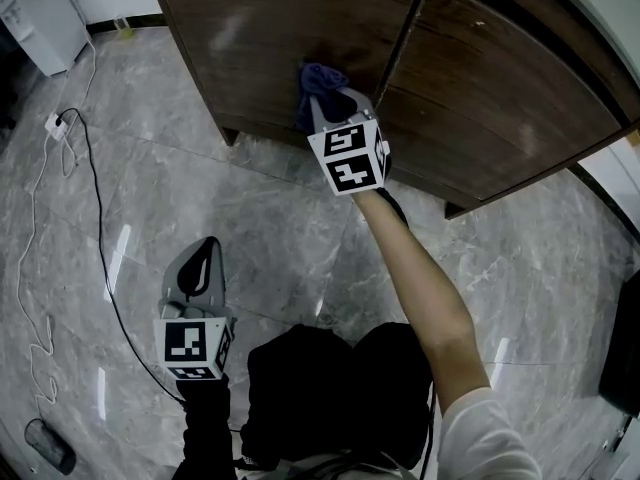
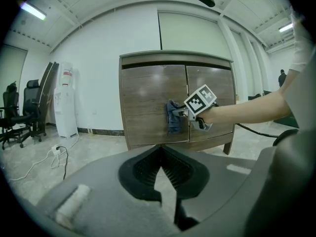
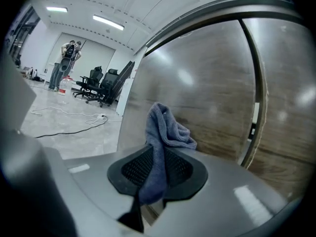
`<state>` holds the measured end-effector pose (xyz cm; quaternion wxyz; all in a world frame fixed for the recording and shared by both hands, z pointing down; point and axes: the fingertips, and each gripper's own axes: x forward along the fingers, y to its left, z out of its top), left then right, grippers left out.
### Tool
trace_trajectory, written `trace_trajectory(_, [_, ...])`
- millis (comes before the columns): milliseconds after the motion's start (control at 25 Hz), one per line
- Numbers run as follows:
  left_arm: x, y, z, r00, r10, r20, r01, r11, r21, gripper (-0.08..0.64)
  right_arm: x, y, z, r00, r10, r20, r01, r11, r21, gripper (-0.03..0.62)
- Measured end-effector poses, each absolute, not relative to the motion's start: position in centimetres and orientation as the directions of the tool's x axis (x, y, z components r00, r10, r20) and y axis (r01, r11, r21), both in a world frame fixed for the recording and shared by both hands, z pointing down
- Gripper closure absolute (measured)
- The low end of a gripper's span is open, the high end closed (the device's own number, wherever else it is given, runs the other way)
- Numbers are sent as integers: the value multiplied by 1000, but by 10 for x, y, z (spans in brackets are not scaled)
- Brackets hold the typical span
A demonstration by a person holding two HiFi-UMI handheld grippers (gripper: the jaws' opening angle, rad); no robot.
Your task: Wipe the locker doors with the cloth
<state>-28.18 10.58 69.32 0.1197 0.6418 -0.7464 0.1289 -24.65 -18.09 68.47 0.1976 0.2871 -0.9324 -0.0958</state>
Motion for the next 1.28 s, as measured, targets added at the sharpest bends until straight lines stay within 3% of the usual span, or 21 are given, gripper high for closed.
trace_trajectory(640, [-297,118,703,-188,-914,359,-982,184,-44,557,-260,-176,775,-728,-510,458,-469,858,210,522])
trace_trajectory(840, [-304,125,706,-201,-908,367,-979,197,-47,558,-260,-174,805,-716,-478,509,-493,862,116,522])
trace_trajectory(1280, [-309,129,708,-202,-907,369,-979,203,-38,558,-270,-173,770,-740,-492,458,-479,864,152,523])
